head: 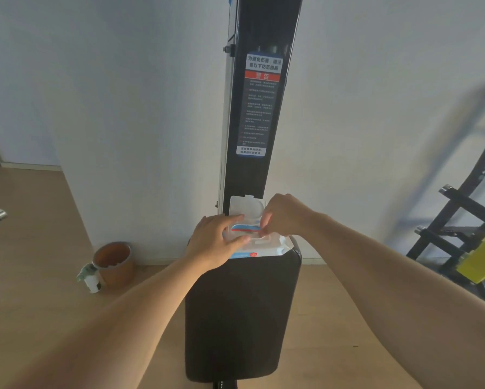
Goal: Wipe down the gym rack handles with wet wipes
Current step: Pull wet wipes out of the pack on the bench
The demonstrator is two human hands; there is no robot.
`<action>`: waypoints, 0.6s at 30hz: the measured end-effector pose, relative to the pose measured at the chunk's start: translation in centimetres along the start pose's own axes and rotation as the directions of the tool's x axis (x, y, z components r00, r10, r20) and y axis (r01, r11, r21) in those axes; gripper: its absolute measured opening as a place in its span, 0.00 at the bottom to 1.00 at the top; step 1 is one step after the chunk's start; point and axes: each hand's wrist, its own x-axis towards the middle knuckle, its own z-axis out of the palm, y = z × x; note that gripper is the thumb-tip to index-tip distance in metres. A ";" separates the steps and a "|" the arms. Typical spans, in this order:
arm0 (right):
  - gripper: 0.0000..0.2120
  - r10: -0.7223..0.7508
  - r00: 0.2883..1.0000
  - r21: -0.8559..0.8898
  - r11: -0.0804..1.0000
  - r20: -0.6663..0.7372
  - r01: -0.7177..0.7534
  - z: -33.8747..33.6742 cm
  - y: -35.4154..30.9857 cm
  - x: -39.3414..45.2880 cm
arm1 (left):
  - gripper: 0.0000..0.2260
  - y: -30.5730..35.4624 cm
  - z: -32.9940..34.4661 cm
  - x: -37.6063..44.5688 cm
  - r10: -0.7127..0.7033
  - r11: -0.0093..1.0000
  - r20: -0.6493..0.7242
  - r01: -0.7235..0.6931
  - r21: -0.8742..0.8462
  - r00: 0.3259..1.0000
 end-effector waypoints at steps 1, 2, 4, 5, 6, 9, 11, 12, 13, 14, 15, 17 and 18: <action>0.10 0.013 1.000 -0.007 1.000 -0.013 -0.013 -0.1 0.0 -0.1 | 0.24 0.0 0.1 -0.1 -0.007 1.000 -0.004 0.007 -0.009 1.000; 0.10 0.028 0.999 -0.009 1.000 -0.028 -0.028 -0.1 -0.1 -0.3 | 0.24 0.0 0.1 -0.1 -0.017 1.000 -0.008 0.017 -0.024 1.000; 0.11 0.078 0.996 0.003 0.997 -0.044 -0.078 0.2 -0.2 -0.5 | 0.24 -0.1 0.2 -0.3 -0.030 0.998 -0.023 0.029 -0.049 0.999; 0.12 0.107 0.993 0.014 0.994 -0.041 -0.106 0.4 -0.3 -0.6 | 0.24 -0.2 0.2 -0.3 -0.030 0.998 -0.032 0.029 -0.054 0.999; 0.14 0.136 0.990 0.025 0.991 -0.033 -0.135 0.5 -0.6 -0.6 | 0.24 -0.2 0.2 -0.4 -0.029 0.998 -0.040 0.027 -0.059 0.999; 0.16 0.191 0.982 0.017 0.982 -0.004 -0.191 0.6 -1.3 -0.4 | 0.25 -0.3 0.3 -0.4 -0.028 0.997 -0.056 0.024 -0.073 0.998; 0.16 0.225 0.974 -0.001 0.974 -0.004 -0.225 0.6 -1.7 -0.2 | 0.26 -0.3 0.3 -0.5 -0.017 0.998 -0.056 0.014 -0.064 0.998; 0.17 0.239 0.971 -0.024 0.971 0.000 -0.239 0.5 -1.9 -0.2 | 0.26 -0.2 0.3 -0.5 -0.014 0.998 -0.052 0.011 -0.061 0.999; 0.19 0.249 0.968 -0.051 0.967 0.010 -0.249 0.4 -2.1 0.0 | 0.26 -0.2 0.3 -0.5 -0.012 0.998 -0.048 0.009 -0.058 0.999; 0.20 0.256 0.966 -0.073 0.964 0.024 -0.254 0.3 -2.3 0.1 | 0.26 -0.2 0.3 -0.6 -0.008 0.998 -0.045 0.005 -0.058 0.999; 0.21 0.268 0.963 -0.083 0.961 0.042 -0.264 0.2 -2.4 0.3 | 0.26 -0.2 0.2 -0.6 -0.004 0.998 -0.044 0.002 -0.059 0.999; 0.21 0.306 0.946 -0.059 0.952 0.105 -0.301 -0.2 -2.7 0.5 | 0.26 -0.2 0.1 -0.7 0.003 0.998 -0.046 -0.005 -0.062 0.999; 0.20 0.323 0.933 -0.035 0.946 0.156 -0.322 -0.4 -2.8 0.6 | 0.26 -0.1 0.1 -0.7 0.005 0.998 -0.047 -0.008 -0.063 0.999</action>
